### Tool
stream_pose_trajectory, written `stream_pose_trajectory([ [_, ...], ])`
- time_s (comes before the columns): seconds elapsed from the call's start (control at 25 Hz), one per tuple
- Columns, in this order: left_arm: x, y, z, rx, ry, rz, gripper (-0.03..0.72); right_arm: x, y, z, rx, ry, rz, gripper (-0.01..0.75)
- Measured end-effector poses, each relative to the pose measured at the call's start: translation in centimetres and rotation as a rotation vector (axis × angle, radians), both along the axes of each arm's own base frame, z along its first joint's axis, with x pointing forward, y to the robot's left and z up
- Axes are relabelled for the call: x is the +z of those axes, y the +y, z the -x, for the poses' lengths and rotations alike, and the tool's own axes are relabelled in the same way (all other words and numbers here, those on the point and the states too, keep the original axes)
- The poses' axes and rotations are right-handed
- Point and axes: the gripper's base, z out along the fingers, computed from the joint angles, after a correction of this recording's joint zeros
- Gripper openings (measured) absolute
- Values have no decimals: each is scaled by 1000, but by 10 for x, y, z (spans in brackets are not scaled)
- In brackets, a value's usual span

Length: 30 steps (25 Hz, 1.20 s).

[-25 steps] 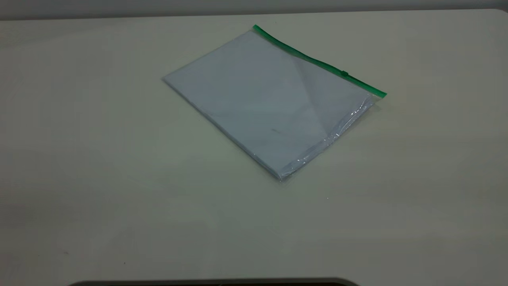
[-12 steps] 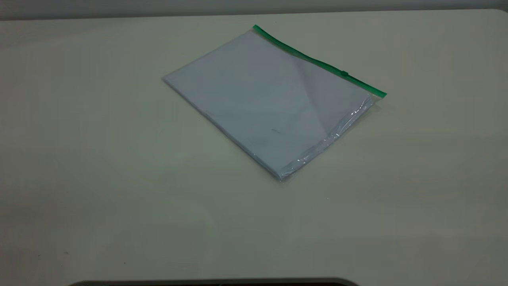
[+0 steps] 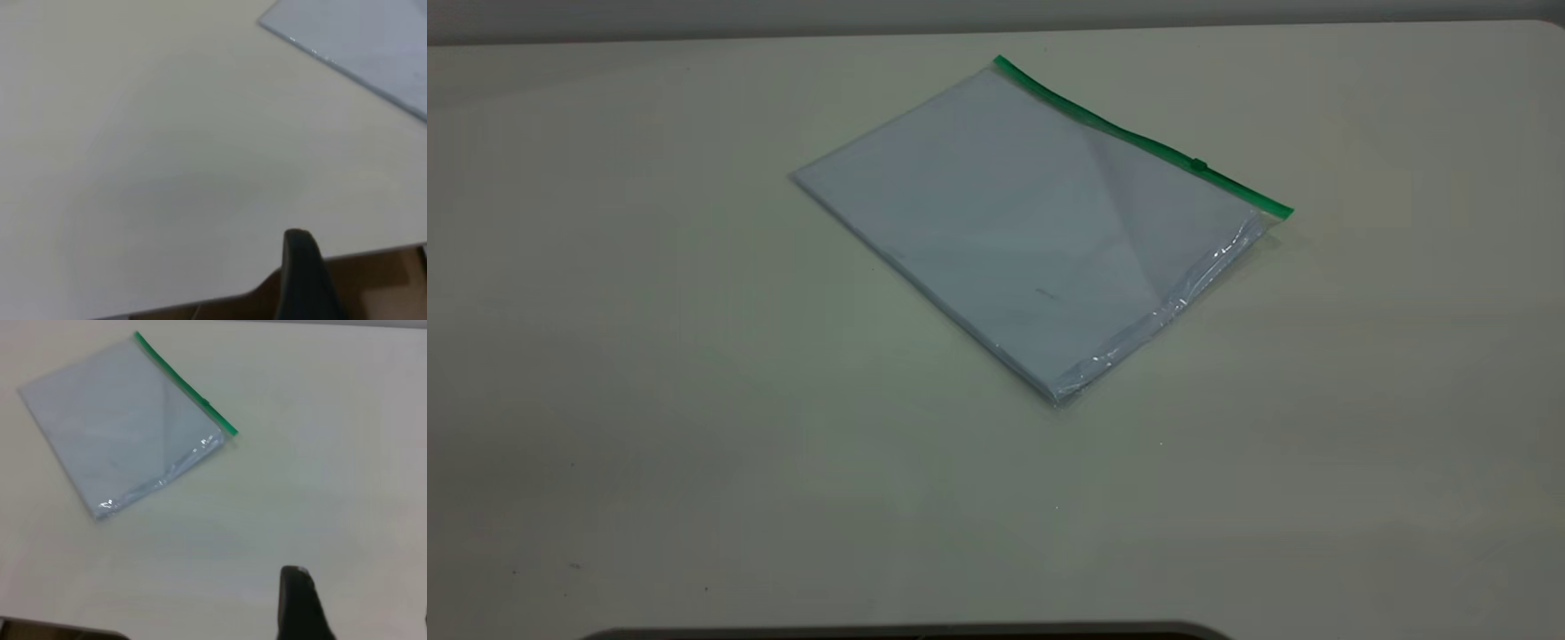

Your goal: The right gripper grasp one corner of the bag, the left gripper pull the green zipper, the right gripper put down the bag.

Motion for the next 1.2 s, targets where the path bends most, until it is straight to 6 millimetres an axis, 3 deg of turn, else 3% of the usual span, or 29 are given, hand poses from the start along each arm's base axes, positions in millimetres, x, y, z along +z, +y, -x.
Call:
stream_pose_trajectory([
  [0.08,6,0,-3,31,-38,41,496,3,3,-3,16,-11,-31,451],
  [0.2,24,0,-22,68,-72,97,496,11,10,-25,54,12,-105,419],
  [0.36,50,1,-67,34,-46,34,496,16,16,-75,99,83,-142,409],
  [0.56,63,1,-130,-11,51,-1,522,-4,23,-140,157,214,-147,438],
  [0.68,57,0,-167,-31,124,1,570,-25,28,-175,174,274,-188,491],
  [0.84,46,-5,-205,-93,191,25,589,-67,33,-216,167,378,-270,519],
  [1.2,28,-19,-254,-239,207,134,588,-165,36,-312,119,511,-309,522],
])
